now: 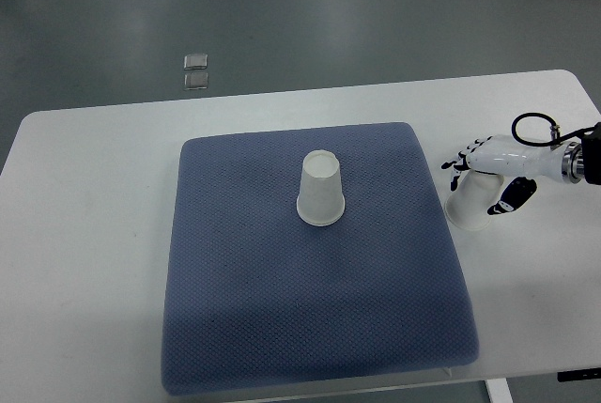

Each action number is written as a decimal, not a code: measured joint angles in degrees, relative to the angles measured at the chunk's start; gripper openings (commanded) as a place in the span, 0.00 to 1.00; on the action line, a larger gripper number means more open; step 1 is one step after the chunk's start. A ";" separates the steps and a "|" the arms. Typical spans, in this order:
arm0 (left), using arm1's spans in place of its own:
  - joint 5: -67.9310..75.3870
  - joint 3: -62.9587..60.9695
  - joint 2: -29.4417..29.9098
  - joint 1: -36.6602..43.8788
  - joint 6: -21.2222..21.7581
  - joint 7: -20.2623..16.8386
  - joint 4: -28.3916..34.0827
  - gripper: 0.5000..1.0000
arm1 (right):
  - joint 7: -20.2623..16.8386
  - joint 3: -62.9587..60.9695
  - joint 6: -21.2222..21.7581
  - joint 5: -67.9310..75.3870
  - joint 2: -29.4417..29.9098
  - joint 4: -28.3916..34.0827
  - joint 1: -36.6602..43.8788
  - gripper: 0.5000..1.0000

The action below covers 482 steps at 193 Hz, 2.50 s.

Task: Stack paper cups

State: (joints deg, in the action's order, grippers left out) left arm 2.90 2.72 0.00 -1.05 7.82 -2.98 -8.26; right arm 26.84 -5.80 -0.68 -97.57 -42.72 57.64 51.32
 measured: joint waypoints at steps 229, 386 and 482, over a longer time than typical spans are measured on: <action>0.00 0.00 0.00 0.00 0.00 0.03 0.00 1.00 | -0.02 -0.07 -0.17 0.99 1.86 -3.22 -1.49 0.27; 0.00 0.00 0.00 0.00 0.00 0.00 0.00 1.00 | 0.28 -0.80 4.30 3.29 -0.37 -2.13 7.47 0.28; 0.00 0.00 0.00 -0.01 0.00 0.00 0.00 1.00 | 0.67 -0.79 17.33 5.16 1.98 4.91 22.77 0.29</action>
State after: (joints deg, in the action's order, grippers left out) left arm 2.90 2.73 0.00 -1.07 7.82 -2.98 -8.26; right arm 27.51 -6.59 16.65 -92.41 -40.75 62.54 74.09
